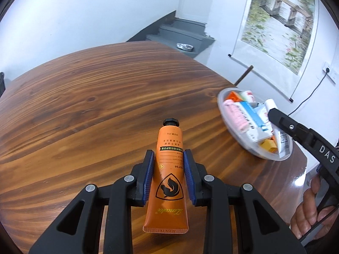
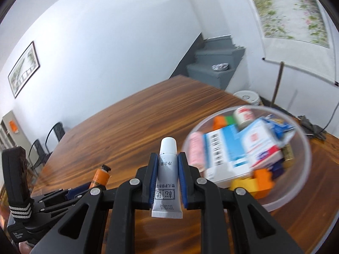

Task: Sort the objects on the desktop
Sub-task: 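Carry the orange tube and white tube over the clear bowl with both grippers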

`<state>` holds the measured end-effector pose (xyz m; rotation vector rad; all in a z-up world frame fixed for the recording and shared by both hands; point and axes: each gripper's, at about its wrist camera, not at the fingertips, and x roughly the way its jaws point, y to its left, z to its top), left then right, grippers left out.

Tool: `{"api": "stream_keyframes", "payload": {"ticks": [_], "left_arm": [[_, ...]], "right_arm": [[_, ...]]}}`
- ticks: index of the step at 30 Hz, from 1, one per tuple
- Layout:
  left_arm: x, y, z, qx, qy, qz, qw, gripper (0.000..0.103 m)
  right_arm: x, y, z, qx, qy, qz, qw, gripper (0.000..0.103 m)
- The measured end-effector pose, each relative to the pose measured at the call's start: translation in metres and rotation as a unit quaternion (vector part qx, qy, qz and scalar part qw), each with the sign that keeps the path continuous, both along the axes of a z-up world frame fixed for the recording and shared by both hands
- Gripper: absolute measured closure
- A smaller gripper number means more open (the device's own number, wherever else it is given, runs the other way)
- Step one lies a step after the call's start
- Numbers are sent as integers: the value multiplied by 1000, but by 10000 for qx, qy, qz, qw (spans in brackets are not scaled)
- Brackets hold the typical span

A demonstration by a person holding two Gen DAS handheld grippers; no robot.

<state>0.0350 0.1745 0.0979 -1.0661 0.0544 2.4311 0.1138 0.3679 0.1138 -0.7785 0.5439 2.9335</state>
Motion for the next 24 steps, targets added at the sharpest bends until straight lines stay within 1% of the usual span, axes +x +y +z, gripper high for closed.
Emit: {"api": "stream_keyframes", "payload": {"ticks": [4,8,11,17,24], "left_arm": [[2,23,5,-55,69,-186,9998,72],[2,53,7,17,21,-475,9989,72],[2,75,8,58,0,-680,9977,72],[5,111,16,93,158,-996,9949,72],[-8,137,18,161,144,-1066,9941,72]], "right_arm": [[16,28,4,-44,136,-317,9994,82],[29,55,3,-98,184,-650,9977,82],[33,73,-1,-126,80,-839,9964,81],[31,97,-10,-149,-33,-1136,9934,81],[25,114,-20,-232,-244,-1320,9907,81]]}}
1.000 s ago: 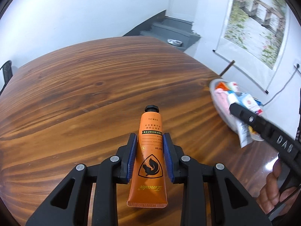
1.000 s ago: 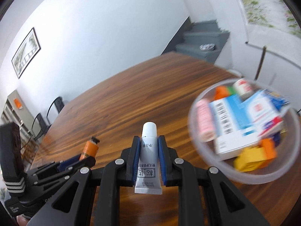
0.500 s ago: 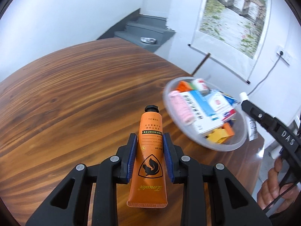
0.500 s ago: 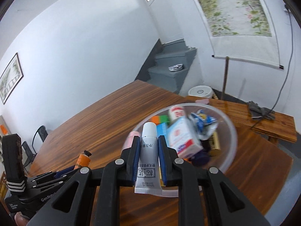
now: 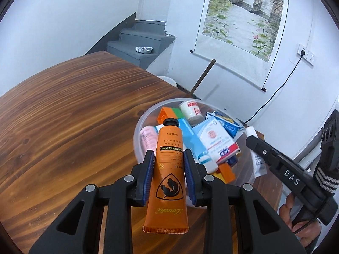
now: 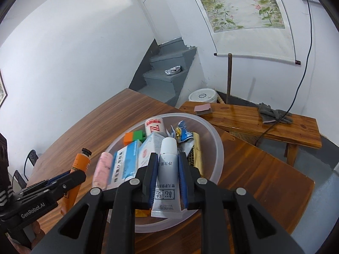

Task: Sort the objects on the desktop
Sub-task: 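Carry the orange tube and white tube over the clear bowl with both grippers, then open both grippers to drop the orange and white tubes into the bowl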

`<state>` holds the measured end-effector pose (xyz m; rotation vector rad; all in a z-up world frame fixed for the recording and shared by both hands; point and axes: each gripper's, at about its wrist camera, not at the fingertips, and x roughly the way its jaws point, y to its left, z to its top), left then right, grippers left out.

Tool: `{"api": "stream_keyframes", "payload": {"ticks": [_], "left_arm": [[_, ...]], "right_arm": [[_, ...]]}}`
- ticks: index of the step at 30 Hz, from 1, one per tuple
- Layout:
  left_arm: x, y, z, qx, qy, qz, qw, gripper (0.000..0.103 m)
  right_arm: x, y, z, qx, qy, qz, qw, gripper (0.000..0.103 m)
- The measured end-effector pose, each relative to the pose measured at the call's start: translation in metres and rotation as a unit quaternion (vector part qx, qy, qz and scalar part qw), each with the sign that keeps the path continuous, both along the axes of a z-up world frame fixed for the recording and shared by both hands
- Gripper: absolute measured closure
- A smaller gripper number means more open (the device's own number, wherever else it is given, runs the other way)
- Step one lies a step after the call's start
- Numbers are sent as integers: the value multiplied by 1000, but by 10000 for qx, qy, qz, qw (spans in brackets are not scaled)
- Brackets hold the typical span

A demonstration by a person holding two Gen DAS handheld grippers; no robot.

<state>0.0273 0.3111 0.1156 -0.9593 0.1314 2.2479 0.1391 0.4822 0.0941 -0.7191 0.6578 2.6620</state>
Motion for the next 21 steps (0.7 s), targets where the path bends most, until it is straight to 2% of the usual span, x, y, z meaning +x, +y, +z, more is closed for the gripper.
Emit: {"api": "stream_keyframes", "payload": {"ticks": [16,21], "left_arm": [[-16,29,-18,-25,-193,-220,9996,72],[-13,28,-17,33,-167,-261,9995,72]], "right_arm": [[-18,12,-17,30,-363,12,9993,80],[-15,17,-19,-44,-377,-61,9993,73]]}}
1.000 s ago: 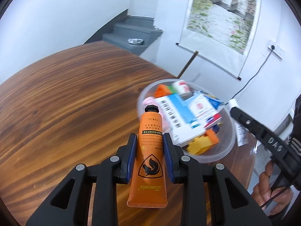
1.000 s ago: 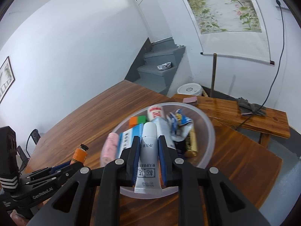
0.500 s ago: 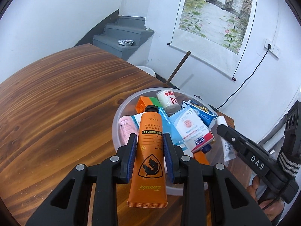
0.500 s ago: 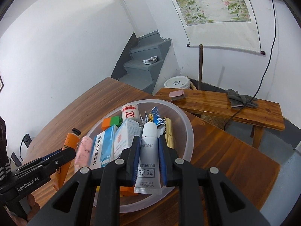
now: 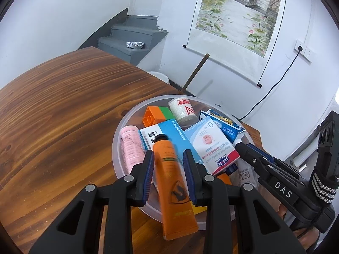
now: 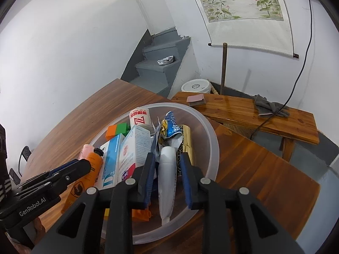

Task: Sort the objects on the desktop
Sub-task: 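Open both grippers to drop the orange and white tubes into the bowl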

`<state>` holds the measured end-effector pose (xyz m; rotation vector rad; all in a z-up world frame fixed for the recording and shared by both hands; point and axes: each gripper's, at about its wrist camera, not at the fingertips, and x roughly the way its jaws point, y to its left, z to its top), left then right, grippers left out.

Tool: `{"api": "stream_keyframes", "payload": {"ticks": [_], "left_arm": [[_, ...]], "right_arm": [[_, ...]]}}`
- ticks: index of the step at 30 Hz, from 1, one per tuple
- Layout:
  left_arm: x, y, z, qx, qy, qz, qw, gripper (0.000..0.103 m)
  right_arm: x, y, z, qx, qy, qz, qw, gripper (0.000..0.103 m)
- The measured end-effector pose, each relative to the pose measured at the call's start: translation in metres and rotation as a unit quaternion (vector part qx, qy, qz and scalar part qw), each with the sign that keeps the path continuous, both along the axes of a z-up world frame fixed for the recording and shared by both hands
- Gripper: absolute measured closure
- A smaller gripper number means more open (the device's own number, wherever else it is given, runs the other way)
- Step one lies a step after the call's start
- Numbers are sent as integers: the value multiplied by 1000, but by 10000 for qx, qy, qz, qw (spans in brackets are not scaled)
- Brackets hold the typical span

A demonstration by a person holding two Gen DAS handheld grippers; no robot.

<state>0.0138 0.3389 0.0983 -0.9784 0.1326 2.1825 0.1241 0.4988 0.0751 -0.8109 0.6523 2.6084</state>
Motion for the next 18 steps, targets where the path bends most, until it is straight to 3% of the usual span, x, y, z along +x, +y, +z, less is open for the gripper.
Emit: {"api": "stream_keyframes", "payload": {"ticks": [6,10,18], "left_arm": [[2,-6,4,52,0,38,10000,71],[8,-17,10,82,172,165,9997,53],[26,-41,12,-71,356,255,9990,52]], "right_arm": [[10,-6,5,78,139,5,9999,59],[16,-14,7,100,184,47,9998,55],[32,-24,7,-3,248,34,9997,46]]}}
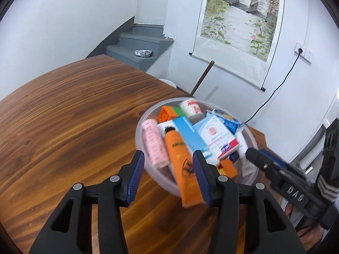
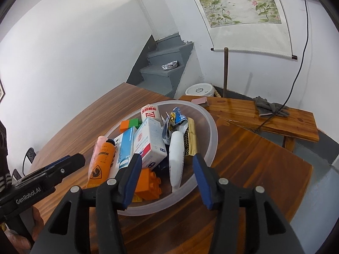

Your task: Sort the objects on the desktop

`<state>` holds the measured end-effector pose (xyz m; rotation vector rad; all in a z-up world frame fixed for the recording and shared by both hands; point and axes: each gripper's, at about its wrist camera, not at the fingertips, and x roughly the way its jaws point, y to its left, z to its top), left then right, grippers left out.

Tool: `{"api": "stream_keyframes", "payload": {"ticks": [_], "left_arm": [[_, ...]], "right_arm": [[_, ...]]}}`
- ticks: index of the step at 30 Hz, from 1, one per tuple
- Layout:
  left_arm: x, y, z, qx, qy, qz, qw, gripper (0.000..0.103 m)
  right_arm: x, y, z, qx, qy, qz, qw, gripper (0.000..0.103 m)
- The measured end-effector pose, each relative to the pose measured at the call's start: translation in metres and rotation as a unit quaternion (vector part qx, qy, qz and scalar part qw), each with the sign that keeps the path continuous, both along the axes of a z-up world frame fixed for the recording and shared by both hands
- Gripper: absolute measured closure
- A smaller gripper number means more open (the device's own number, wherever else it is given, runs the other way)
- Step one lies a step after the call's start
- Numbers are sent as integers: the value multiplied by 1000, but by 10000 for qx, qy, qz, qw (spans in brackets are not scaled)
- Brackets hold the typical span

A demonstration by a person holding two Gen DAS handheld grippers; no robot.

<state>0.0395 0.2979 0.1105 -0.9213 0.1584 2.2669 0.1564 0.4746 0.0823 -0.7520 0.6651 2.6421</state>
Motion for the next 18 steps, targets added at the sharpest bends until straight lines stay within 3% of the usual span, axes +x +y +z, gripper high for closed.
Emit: {"api": "stream_keyframes", "payload": {"ticks": [2,4,6,18], "left_arm": [[2,-4,-2,-77,-4,65,9999,52],[3,-9,-7,-146,-38,138,9998,52],[4,-14,-11,-187,-69,198,9996,52],[10,-4,-29,-445,-137,187,9987,52]], "right_arm": [[2,-2,0,-41,14,3,10000,42],[5,-4,0,-98,50,1,9999,30],[8,-7,0,-106,99,5,9999,27],[18,-14,0,-34,142,-31,9999,25]]}}
